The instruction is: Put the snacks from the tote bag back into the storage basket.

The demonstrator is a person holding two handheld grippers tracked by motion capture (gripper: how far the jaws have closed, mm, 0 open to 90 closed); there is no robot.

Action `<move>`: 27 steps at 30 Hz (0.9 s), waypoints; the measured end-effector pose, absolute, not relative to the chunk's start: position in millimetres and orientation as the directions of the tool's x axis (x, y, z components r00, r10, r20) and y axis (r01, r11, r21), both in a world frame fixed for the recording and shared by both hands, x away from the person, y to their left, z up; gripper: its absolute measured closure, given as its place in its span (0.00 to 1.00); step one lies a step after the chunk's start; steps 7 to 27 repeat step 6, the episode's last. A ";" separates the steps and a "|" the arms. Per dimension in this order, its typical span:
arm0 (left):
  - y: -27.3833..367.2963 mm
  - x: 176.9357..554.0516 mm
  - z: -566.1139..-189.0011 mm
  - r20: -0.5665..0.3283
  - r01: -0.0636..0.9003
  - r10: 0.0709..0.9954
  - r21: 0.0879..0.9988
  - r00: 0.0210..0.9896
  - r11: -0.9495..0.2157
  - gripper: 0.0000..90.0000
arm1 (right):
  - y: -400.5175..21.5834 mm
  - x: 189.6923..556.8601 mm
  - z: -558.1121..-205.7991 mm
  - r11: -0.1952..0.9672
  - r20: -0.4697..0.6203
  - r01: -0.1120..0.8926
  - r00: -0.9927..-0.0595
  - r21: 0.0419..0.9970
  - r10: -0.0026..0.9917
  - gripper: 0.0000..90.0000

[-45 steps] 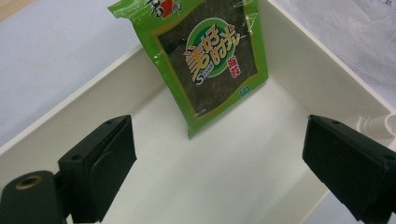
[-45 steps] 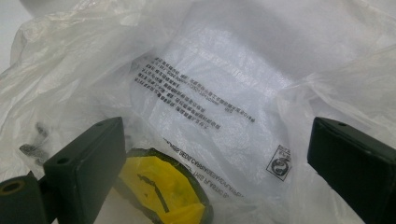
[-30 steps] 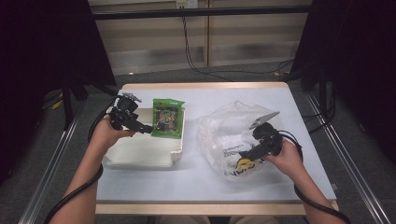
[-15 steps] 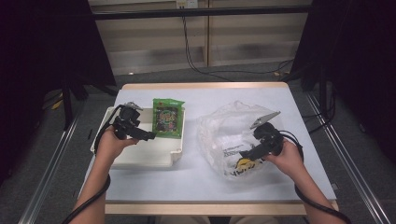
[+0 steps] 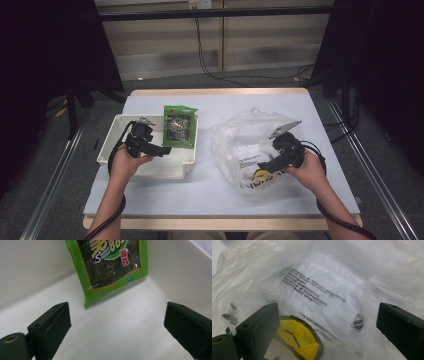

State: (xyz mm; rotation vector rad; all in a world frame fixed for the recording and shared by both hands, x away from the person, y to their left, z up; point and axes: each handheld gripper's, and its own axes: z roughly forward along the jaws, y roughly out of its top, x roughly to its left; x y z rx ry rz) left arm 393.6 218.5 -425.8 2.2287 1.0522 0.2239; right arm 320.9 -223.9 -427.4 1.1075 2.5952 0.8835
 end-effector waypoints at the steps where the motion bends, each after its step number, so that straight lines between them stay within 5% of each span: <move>1: 219.8 392.8 -426.5 -0.111 0.624 0.736 0.622 0.668 -0.472 0.07 | -224.1 319.7 -426.4 0.536 0.057 0.598 -0.697 0.595 0.715 0.05; 27: 220.4 391.9 -435.1 -0.118 0.629 0.738 0.622 0.664 -0.466 0.07 | -228.1 314.9 -422.1 0.511 0.080 0.609 -0.687 0.607 0.723 0.05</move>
